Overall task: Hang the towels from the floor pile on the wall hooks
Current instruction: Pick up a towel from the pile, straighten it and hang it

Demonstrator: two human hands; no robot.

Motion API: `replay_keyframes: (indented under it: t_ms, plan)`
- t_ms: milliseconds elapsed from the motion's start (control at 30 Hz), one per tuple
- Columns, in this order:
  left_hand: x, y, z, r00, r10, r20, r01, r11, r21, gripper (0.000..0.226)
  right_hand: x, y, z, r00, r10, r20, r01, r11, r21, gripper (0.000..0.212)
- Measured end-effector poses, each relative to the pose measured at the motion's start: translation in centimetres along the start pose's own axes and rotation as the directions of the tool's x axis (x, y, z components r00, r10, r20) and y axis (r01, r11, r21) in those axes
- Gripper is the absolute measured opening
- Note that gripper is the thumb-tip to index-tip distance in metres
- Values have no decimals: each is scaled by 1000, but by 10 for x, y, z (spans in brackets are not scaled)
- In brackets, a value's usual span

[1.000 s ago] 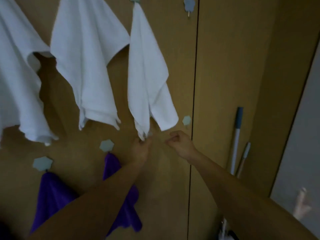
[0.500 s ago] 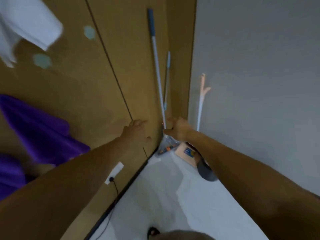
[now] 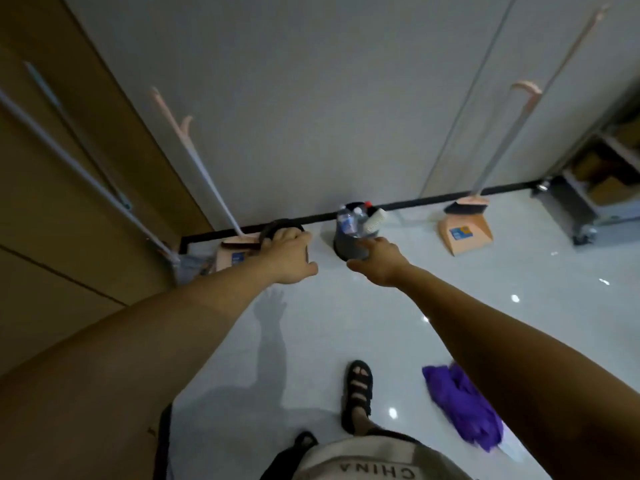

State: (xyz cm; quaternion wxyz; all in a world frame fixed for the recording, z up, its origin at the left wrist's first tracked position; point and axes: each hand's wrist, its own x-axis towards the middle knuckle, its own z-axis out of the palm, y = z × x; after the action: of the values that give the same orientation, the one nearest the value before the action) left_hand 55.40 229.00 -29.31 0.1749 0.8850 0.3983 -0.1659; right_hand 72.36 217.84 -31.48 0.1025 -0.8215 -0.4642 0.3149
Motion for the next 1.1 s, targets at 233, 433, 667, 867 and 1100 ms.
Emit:
replay_keyframes:
  t_ms: [233,433,667,867,1100]
  plan:
    - [-5,139,65,956,218,195,-234,970,63,78,-102,158,-3,937,347,-49,-340,934,111,62]
    - [10,267,103,910,300,285,-348,928,134,75,-165,290,-18,855,512,-87,-471,834,288,60]
    - [32,425,187,875,315,369,-369,926,84,70,-204,450,-15,822,570,-12,-522,761,386,55]
    - [82,481,288,877,231,421,-286,955,73,62,-179,554,36,817,570,87,-553,732,398,50]
    - [170,474,472,850,189,492,-236,971,33,56,-94,660,191,799,571,189,-598,719,355,38]
